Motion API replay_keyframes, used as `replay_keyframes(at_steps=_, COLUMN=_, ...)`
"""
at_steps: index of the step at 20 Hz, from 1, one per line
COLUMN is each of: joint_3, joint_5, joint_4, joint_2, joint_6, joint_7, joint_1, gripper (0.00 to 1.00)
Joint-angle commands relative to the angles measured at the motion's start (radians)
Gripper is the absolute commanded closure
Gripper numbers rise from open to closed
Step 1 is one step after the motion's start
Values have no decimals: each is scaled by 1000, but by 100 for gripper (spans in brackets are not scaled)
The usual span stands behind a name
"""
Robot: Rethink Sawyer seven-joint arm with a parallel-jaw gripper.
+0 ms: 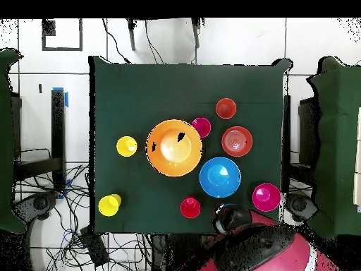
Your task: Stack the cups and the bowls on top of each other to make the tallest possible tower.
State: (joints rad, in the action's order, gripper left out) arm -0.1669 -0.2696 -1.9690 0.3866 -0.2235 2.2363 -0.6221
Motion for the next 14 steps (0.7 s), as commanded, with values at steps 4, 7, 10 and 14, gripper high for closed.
replay_keyframes(at_steps=4, joint_3=80, joint_5=26, joint_4=63, joint_2=66, joint_6=-21, joint_7=57, joint_1=4, gripper=0)
replay_keyframes(at_steps=7, joint_3=85, joint_5=41, joint_4=50, joint_2=109, joint_6=-61, joint_7=58, joint_1=12, gripper=0)
replay_keyframes(at_steps=10, joint_3=97, joint_5=51, joint_4=54, joint_2=149, joint_6=-118, joint_7=40, joint_1=13, gripper=0)
replay_keyframes(at_steps=14, joint_3=104, joint_5=66, joint_4=60, joint_2=201, joint_6=-177, joint_7=35, joint_1=25, gripper=0)
